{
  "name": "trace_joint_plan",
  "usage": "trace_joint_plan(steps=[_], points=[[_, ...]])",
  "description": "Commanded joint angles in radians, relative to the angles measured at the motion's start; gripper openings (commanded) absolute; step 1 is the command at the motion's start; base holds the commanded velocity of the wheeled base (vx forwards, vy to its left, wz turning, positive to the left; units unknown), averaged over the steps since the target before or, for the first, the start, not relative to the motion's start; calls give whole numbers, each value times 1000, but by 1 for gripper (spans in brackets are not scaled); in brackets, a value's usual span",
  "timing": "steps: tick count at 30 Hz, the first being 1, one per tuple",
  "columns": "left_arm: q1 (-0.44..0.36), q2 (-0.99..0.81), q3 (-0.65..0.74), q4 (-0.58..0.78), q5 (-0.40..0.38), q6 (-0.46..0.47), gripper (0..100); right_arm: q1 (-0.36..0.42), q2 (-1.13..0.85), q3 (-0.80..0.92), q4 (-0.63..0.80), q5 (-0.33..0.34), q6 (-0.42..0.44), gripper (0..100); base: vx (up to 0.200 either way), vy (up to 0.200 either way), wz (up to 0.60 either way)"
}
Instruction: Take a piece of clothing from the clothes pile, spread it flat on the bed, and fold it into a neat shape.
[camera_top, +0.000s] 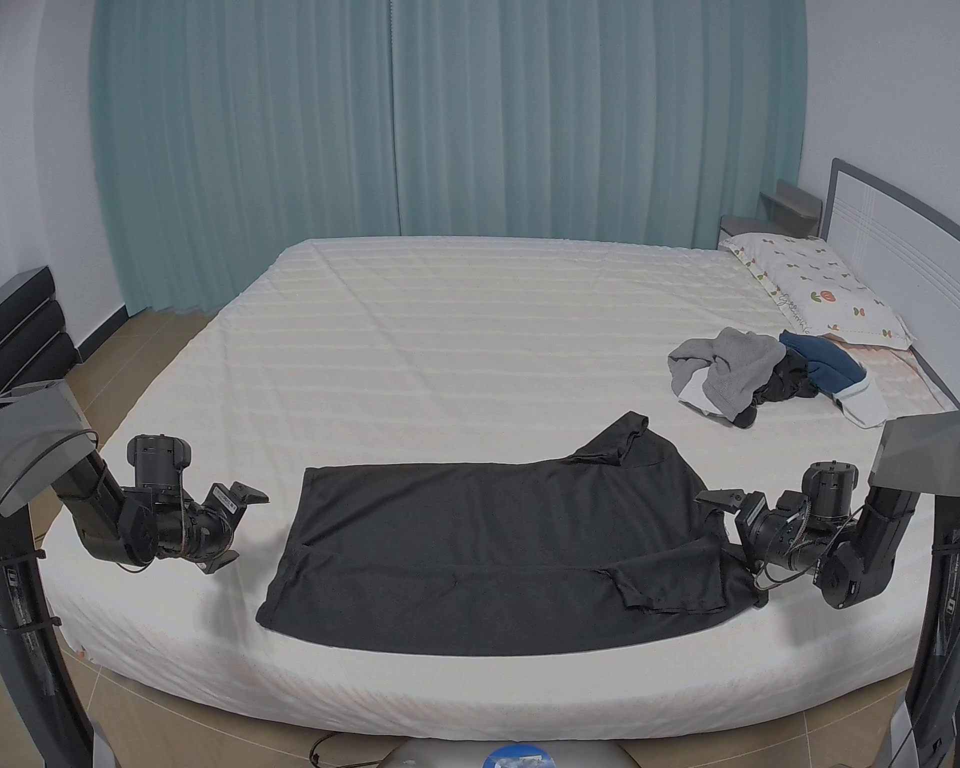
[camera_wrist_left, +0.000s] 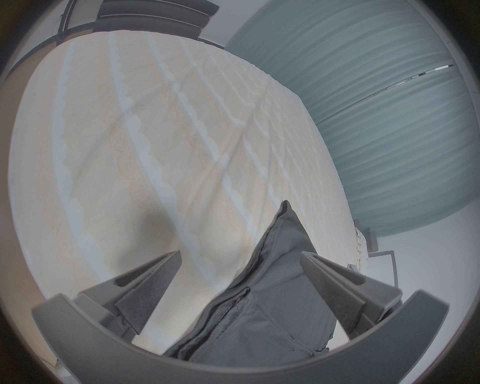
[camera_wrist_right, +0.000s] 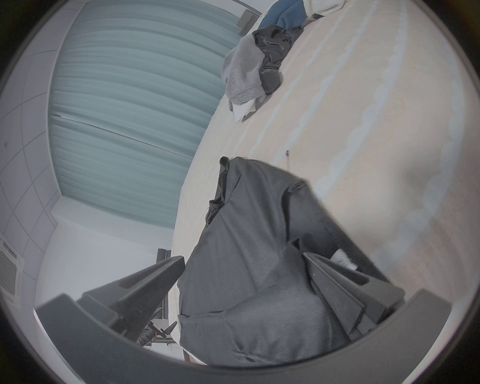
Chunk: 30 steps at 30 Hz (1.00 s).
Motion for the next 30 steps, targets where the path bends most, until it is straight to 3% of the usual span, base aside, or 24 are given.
trace_joint_plan(steps=[1,10,22,30], points=[[-1,-7,1,-2,1,0,100,-8,-3,-5,-12,-1,6,100,0,0,0],[-9,-20,3,-1,-1,0,100,-29,-34,26,-81,-4,23,100,200,0,0],[-14,-20,6,2,-1,-11,100,-37,-23,20,-80,-1,23,100,0,0,0],[-34,-25,23,2,1,-9,100,-35,-11,16,-80,-1,22,100,0,-200,0]])
